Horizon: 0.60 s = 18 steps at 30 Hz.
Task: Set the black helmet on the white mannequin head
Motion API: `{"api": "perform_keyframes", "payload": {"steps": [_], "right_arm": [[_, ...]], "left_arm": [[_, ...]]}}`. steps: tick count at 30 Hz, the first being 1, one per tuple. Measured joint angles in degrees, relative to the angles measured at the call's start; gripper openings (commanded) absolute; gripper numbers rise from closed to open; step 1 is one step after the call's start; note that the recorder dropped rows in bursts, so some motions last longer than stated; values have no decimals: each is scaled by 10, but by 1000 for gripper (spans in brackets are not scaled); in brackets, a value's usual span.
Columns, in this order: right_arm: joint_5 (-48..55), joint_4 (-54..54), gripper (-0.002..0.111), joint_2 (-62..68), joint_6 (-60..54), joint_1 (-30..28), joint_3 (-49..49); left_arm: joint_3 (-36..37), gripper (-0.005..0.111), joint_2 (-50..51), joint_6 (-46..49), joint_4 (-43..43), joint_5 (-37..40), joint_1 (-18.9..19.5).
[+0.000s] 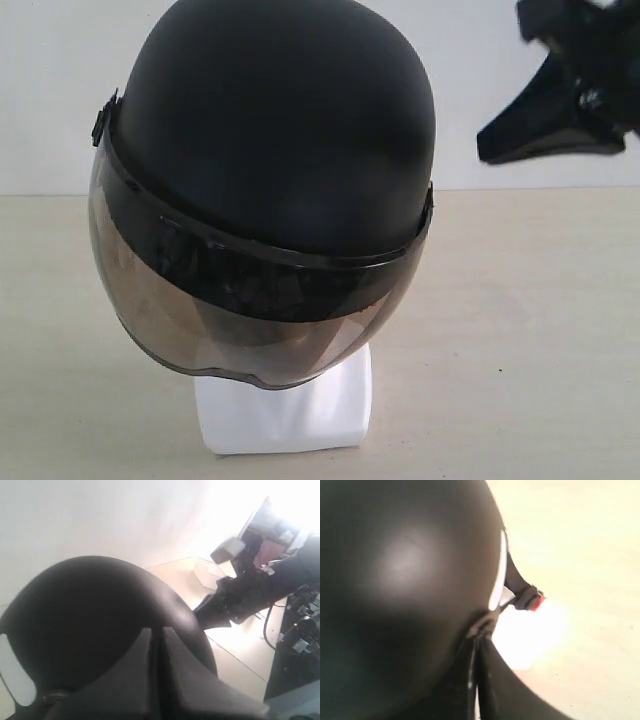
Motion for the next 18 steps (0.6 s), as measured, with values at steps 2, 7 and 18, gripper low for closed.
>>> {"api": "perform_keyframes", "payload": {"steps": [2,7,18], "right_arm": [[-26,0,0,26,0,0,30],[-50,63,0,93,-46,-3,65],[-24,202,0,164,-134,-4,70]], "left_arm": [[0,4,7,0,1,14,4],[0,4,33,0,1,46,5],[0,4,85,0,1,7,5]]}}
